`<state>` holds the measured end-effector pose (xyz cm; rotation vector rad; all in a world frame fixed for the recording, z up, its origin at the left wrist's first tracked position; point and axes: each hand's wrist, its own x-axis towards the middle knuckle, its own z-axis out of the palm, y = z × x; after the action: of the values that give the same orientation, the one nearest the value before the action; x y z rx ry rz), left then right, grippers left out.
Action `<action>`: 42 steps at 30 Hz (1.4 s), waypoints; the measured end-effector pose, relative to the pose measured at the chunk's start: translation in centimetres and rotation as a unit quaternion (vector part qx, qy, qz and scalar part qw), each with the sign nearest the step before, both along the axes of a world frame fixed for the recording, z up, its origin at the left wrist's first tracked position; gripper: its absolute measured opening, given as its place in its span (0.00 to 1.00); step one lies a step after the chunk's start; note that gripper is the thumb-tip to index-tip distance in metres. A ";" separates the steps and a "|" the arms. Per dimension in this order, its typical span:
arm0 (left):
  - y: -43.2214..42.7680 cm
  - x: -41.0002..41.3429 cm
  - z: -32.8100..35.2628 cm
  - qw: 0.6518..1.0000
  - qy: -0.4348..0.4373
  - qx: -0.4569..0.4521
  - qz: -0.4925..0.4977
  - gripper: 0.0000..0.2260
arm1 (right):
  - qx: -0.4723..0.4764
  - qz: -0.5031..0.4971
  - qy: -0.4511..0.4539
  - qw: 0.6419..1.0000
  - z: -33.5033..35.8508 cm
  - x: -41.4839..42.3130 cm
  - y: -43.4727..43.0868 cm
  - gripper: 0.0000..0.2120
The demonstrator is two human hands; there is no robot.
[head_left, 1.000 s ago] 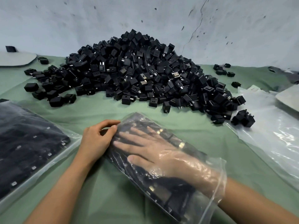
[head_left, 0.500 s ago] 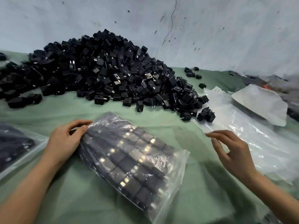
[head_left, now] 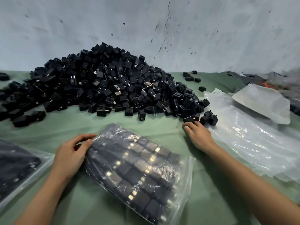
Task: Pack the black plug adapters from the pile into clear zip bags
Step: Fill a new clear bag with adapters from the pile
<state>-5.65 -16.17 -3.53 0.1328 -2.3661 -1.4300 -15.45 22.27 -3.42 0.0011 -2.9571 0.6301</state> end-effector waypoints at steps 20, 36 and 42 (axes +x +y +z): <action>-0.1 -0.1 -0.1 1.000 0.006 -0.014 -0.002 0.14 | 0.015 0.114 0.030 0.993 1.4 4.1 2.4 0.12; -0.2 -0.3 -0.4 1.000 0.004 0.006 -0.002 0.12 | -0.076 0.123 0.118 0.982 2.6 16.2 4.4 0.09; -0.1 -0.2 -0.4 1.000 -0.002 0.008 0.001 0.11 | 0.017 0.200 0.148 0.968 2.2 20.8 3.1 0.22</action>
<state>-5.84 -16.30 -3.90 0.1436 -2.3575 -1.4499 5.30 25.37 -1.24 0.6501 -2.6872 0.5607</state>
